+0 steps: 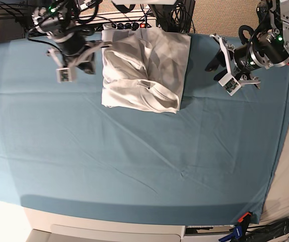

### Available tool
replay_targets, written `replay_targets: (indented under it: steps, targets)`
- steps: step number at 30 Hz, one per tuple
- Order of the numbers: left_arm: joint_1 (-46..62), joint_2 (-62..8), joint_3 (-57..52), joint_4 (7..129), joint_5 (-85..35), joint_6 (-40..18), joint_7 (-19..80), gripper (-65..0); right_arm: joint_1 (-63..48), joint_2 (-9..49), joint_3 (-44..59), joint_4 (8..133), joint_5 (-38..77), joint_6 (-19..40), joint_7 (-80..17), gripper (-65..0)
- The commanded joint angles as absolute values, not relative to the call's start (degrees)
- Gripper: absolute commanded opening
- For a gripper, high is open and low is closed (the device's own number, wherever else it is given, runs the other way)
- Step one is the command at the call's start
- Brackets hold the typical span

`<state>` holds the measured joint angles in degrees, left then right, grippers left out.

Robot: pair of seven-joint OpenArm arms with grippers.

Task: Fold the T-shirt properly
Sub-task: 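Open the right gripper and withdraw it from the folded shirt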

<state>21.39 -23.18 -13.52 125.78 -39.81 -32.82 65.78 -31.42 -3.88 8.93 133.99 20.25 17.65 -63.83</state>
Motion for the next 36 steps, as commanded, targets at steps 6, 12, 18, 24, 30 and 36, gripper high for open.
replay_targets:
  steps: [6,12,18,24,30,36]
  targets:
    - [21.26,-23.66,-13.69,126.82,-40.73,-32.77,64.71,-43.5,-32.32,-4.93,-5.56,135.0,21.96,18.79,-62.74,-65.0]
    - [21.26,-23.66,-13.69,126.82,-40.71,-32.77,64.69,-43.5,-32.53,-4.93,-18.7,135.0,29.39,28.99,-63.0,-65.0]
    - [21.26,-23.66,-13.69,126.8,-40.71,-32.73,64.69,-43.5,-32.14,-4.93,-18.44,135.0,24.27,32.56,-60.6,-65.0]
    - [21.28,-23.66,-14.15,126.82,-33.65,-26.59,64.49,-51.4,-28.14,-4.93,-7.66,135.0,20.27,31.4,-57.28,-65.0]
    - [23.42,-24.27,-21.98,126.72,-32.08,-22.87,64.88,-65.0,-21.39,-4.91,10.26,135.0,16.45,26.48,-52.05,-65.0]
    - [30.37,-26.89,-24.77,126.26,-39.51,-25.23,67.72,-65.0,-13.34,-3.77,23.09,135.0,17.3,24.36,-49.08,-65.0]
